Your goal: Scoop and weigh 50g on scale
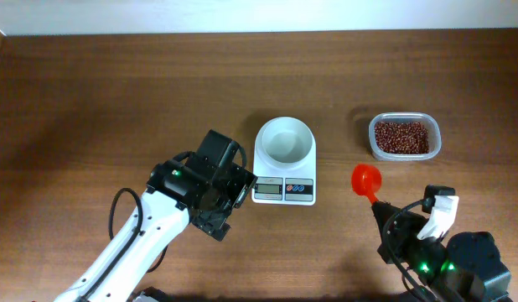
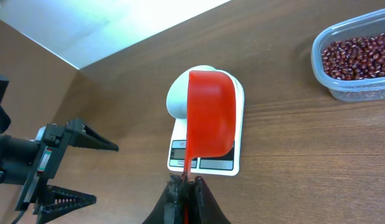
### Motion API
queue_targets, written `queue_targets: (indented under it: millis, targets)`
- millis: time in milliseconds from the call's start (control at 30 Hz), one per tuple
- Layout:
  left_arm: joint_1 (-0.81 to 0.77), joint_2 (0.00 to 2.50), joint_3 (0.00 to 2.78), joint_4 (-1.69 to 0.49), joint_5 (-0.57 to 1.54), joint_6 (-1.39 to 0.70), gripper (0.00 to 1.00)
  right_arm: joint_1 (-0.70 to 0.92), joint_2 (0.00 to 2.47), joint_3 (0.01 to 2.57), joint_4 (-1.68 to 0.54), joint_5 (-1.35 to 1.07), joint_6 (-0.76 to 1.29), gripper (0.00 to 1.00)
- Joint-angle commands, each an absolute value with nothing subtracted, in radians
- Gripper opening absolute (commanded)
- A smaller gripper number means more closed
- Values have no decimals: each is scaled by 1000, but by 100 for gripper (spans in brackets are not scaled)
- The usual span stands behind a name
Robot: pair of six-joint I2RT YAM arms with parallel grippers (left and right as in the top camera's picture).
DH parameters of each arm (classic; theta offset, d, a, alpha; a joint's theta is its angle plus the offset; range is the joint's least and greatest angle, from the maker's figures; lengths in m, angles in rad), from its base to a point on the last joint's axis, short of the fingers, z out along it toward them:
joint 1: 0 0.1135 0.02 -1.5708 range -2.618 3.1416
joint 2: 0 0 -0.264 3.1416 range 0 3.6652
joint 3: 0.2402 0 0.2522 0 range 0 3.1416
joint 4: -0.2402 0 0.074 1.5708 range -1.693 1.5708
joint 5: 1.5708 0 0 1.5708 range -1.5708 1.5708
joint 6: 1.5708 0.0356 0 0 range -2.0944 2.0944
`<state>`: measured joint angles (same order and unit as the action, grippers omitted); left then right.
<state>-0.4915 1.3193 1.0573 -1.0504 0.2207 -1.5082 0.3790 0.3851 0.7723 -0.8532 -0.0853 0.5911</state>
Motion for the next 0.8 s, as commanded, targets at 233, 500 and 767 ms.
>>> queue_targets:
  millis: [233, 500, 767]
  targets:
    - [-491, 1315, 1063, -1048, 213, -1212, 14, 372, 380, 793, -882, -21, 576, 4]
    - [-794, 1317, 1063, -907, -147, -1127, 0, 372, 380, 793, -876, -2, 576, 4]
    - [-882, 1589, 1063, -656, -255, -1127, 0, 372, 380, 793, -875, 17, 576, 4]
